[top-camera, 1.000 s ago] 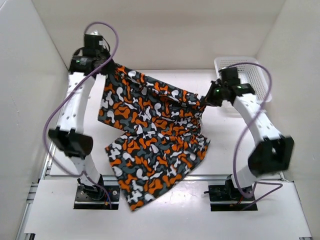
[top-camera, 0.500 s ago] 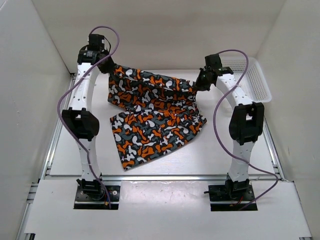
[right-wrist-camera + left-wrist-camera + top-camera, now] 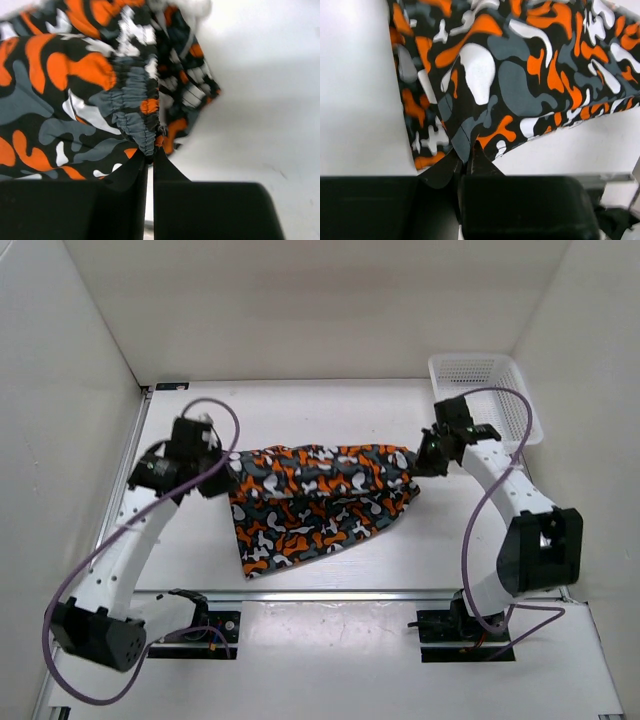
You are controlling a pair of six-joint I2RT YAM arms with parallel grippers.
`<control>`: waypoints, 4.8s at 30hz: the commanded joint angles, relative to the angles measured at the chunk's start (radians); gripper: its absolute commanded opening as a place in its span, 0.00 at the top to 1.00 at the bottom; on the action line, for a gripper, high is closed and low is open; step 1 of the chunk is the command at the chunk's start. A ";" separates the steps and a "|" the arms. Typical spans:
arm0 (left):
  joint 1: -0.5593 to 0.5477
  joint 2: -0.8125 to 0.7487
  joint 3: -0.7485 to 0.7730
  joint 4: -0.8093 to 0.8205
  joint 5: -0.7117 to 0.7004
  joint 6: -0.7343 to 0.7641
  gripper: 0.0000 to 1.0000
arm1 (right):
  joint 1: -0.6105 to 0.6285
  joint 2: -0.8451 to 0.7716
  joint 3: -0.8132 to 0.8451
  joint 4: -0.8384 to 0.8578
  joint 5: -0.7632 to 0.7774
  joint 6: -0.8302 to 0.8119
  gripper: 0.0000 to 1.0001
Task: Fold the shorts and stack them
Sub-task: Fold the shorts
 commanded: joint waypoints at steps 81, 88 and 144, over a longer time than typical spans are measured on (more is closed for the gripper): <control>0.103 0.598 -0.183 0.294 0.083 -0.103 0.90 | 0.722 0.015 0.243 -0.040 0.563 -0.064 0.99; 0.132 0.579 -0.193 0.294 0.083 -0.085 0.90 | 0.969 0.322 0.473 -0.049 0.573 -0.133 0.99; -0.085 0.636 0.289 0.042 -0.136 0.138 0.90 | 0.505 -0.118 -0.043 0.054 0.097 0.062 0.50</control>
